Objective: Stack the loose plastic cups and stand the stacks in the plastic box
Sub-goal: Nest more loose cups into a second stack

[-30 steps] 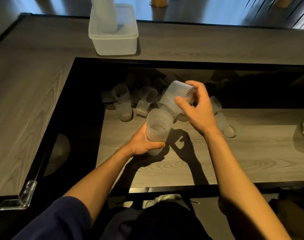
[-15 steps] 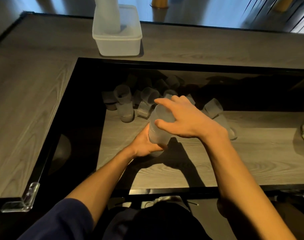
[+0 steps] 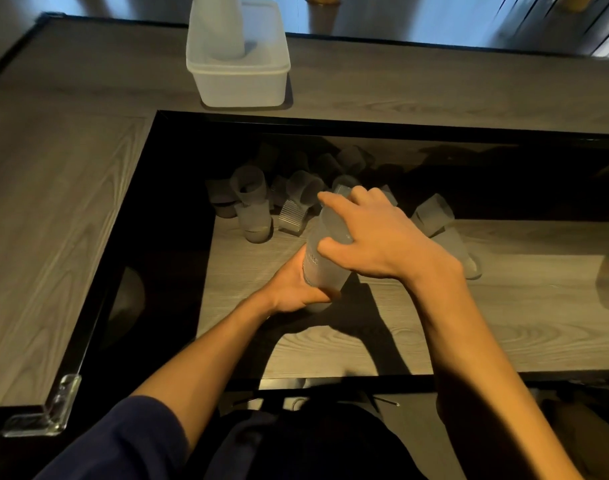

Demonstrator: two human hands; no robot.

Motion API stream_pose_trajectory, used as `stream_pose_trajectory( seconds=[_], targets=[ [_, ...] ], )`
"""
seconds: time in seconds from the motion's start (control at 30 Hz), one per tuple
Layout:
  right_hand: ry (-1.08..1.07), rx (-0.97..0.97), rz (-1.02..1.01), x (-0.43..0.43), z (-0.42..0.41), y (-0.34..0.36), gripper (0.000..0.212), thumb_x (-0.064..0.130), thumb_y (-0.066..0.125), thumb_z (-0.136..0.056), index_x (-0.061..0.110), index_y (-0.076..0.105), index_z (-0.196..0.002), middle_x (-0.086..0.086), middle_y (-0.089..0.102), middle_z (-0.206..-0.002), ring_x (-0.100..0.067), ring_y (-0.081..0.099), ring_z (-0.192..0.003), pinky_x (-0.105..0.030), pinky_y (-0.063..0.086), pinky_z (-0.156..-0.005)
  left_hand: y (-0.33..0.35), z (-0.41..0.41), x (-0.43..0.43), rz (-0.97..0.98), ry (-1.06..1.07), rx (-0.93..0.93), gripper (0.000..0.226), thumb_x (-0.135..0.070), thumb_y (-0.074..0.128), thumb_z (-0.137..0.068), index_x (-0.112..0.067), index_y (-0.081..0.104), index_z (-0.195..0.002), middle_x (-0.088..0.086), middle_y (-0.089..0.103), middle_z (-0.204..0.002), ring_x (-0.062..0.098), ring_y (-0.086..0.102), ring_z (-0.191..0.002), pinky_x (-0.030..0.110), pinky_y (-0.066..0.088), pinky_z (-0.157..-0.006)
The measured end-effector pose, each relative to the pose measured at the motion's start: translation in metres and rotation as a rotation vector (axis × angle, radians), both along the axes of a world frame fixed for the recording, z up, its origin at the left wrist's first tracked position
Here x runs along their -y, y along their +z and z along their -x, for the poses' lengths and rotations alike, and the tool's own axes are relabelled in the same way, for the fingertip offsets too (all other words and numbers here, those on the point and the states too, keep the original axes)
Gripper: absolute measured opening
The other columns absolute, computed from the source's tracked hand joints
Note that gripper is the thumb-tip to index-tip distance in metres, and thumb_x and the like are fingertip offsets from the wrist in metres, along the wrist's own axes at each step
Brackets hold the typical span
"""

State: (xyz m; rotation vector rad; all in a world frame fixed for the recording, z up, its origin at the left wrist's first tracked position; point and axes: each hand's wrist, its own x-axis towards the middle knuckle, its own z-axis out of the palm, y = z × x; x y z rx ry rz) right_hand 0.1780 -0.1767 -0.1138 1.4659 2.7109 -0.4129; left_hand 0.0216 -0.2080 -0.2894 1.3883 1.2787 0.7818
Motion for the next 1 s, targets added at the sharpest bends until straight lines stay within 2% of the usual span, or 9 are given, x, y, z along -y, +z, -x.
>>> stream_pose_trajectory(
  seconds=[0.1,0.27,0.43,0.53,0.6,0.63,0.77,0.87,1.0],
  targets=[
    [0.014,0.028,-0.008,0.001,0.0,0.002,0.08,0.06,0.049,-0.092,0.035,0.018,-0.16,-0.005,0.038,-0.143,-0.025,0.033,-0.134,-0.046,0.039,-0.104,0.001,0.001,-0.002,0.002,-0.024,0.027,0.093,-0.011,0.09,-0.074,-0.021,0.035,-0.148,-0.011,0.057,-0.131,-0.004,0.056,-0.118,0.022,0.055,-0.094],
    [0.029,0.118,0.152,-0.002,0.005,-0.021,0.095,0.072,0.054,-0.089,0.04,0.002,-0.162,-0.008,0.024,-0.158,-0.031,0.026,-0.146,-0.054,0.035,-0.114,-0.002,0.004,-0.006,0.024,-0.099,0.111,0.097,-0.019,0.092,-0.07,-0.015,0.038,-0.149,0.002,0.06,-0.136,0.019,0.057,-0.129,0.043,0.049,-0.108],
    [0.049,-0.235,0.251,-0.003,-0.008,-0.043,0.115,0.058,0.077,-0.082,0.036,-0.002,-0.163,-0.001,0.029,-0.153,-0.017,0.037,-0.139,-0.027,0.038,-0.108,0.02,0.036,-0.032,0.323,-0.244,-0.106,0.081,-0.012,0.082,-0.061,-0.031,0.048,-0.133,0.0,0.056,-0.134,0.019,0.054,-0.125,0.039,0.051,-0.101],
    [-0.039,-0.493,0.2,0.001,-0.014,-0.051,0.122,0.046,0.087,-0.076,0.033,0.003,-0.164,0.004,0.033,-0.142,-0.005,0.038,-0.127,-0.016,0.035,-0.101,0.021,0.054,-0.044,0.265,0.14,-0.23,0.037,0.001,0.068,-0.084,-0.024,0.061,-0.11,0.002,0.062,-0.11,0.014,0.061,-0.101,0.016,0.049,-0.07],
    [-0.128,-0.651,0.148,0.01,-0.016,-0.064,0.128,0.041,0.092,-0.07,0.031,0.005,-0.164,0.009,0.037,-0.131,0.002,0.04,-0.119,-0.008,0.033,-0.1,0.014,0.066,-0.048,0.171,0.457,-0.301,0.027,-0.006,0.068,-0.09,-0.02,0.056,-0.109,0.003,0.061,-0.094,0.019,0.062,-0.085,0.019,0.05,-0.06],
    [-0.18,-0.719,0.14,0.015,-0.016,-0.073,0.131,0.039,0.094,-0.067,0.031,0.006,-0.164,0.013,0.039,-0.127,0.004,0.042,-0.119,-0.008,0.033,-0.102,0.009,0.072,-0.05,0.138,0.554,-0.378,0.035,-0.017,0.073,-0.088,-0.022,0.053,-0.117,0.005,0.061,-0.099,0.022,0.063,-0.086,0.026,0.054,-0.064],
    [-0.325,-0.847,0.22,0.031,-0.015,-0.098,0.13,0.039,0.095,-0.065,0.033,0.01,-0.163,0.041,0.039,-0.126,0.009,0.044,-0.127,-0.022,0.039,-0.109,-0.005,0.088,-0.057,0.2,0.63,-0.627,0.077,-0.045,0.077,-0.083,-0.036,0.038,-0.148,0.018,0.038,-0.145,0.041,0.051,-0.123,0.047,0.049,-0.105],
    [-0.369,-0.863,0.263,0.034,-0.014,-0.102,0.123,0.042,0.094,-0.065,0.038,0.016,-0.161,0.032,0.036,-0.141,0.007,0.039,-0.134,-0.032,0.038,-0.114,-0.008,0.097,-0.067,0.276,0.589,-0.629,0.083,-0.045,0.076,-0.085,-0.042,0.029,-0.155,0.019,0.03,-0.152,0.045,0.044,-0.132,0.053,0.044,-0.111],
    [-0.357,-0.849,0.255,0.032,-0.015,-0.101,0.115,0.049,0.092,-0.064,0.039,0.024,-0.157,0.019,0.038,-0.15,-0.001,0.041,-0.138,-0.04,0.043,-0.115,-0.008,0.106,-0.078,0.245,0.587,-0.624,0.063,-0.038,0.077,-0.088,-0.032,0.05,-0.144,0.015,0.048,-0.146,0.038,0.053,-0.127,0.048,0.052,-0.103]
  ],
)
